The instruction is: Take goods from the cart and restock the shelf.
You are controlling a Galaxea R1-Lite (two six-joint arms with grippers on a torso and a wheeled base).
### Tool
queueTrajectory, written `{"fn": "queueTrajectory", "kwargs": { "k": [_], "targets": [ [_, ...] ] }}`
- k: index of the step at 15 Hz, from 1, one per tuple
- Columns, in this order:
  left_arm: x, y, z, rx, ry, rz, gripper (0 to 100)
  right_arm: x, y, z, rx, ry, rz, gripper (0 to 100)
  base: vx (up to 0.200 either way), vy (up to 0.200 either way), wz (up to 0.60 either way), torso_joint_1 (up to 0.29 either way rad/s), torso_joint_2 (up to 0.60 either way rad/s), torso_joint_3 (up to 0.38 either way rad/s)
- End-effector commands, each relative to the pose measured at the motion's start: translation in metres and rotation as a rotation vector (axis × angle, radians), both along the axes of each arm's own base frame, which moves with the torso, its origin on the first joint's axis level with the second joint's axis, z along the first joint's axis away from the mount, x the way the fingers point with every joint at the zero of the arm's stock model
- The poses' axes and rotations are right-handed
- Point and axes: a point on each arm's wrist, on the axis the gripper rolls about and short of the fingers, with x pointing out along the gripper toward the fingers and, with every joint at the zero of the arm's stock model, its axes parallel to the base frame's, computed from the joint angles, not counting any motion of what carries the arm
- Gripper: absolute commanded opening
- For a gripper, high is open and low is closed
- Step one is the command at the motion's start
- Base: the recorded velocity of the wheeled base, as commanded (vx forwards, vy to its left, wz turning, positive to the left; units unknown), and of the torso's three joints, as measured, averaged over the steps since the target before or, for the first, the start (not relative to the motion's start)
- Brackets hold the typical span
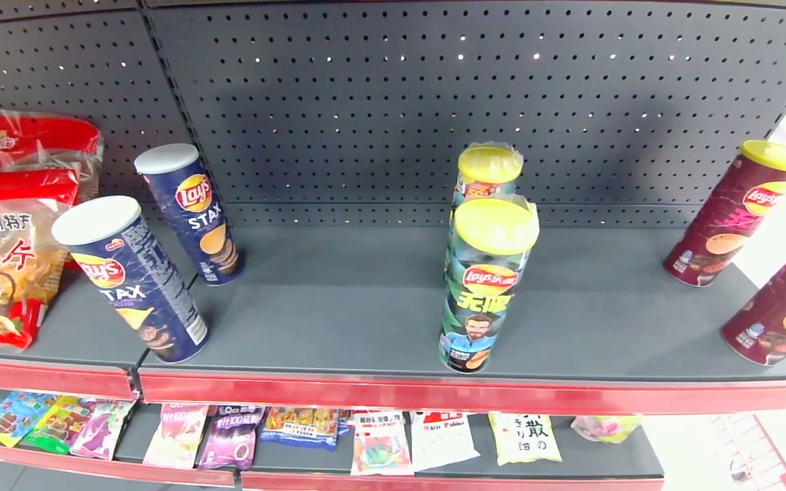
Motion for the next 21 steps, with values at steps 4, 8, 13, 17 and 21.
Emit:
{"fn": "queueTrajectory", "kwargs": {
  "k": [4,8,13,17,21],
  "targets": [
    [0.0000,0.0000,0.0000,0.000,0.000,0.000,100,0.0000,0.0000,0.0000,0.003,0.000,0.001,100,0.000,0.000,0.00,0.000,0.00,0.000],
    [0.0000,0.0000,0.0000,0.000,0.000,0.000,100,0.0000,0.0000,0.0000,0.000,0.000,0.003,100,0.000,0.000,0.00,0.000,0.00,0.000],
    [0.0000,0.0000,0.0000,0.000,0.000,0.000,100,0.0000,0.0000,0.0000,0.000,0.000,0.003,100,0.000,0.000,0.00,0.000,0.00,0.000],
    [0.0000,0.0000,0.0000,0.000,0.000,0.000,100,0.0000,0.0000,0.0000,0.000,0.000,0.003,100,0.000,0.000,0.00,0.000,0.00,0.000],
    [0.0000,0.0000,0.0000,0.000,0.000,0.000,100,0.0000,0.0000,0.0000,0.001,0.000,0.003,100,0.000,0.000,0.00,0.000,0.00,0.000]
  ]
}}
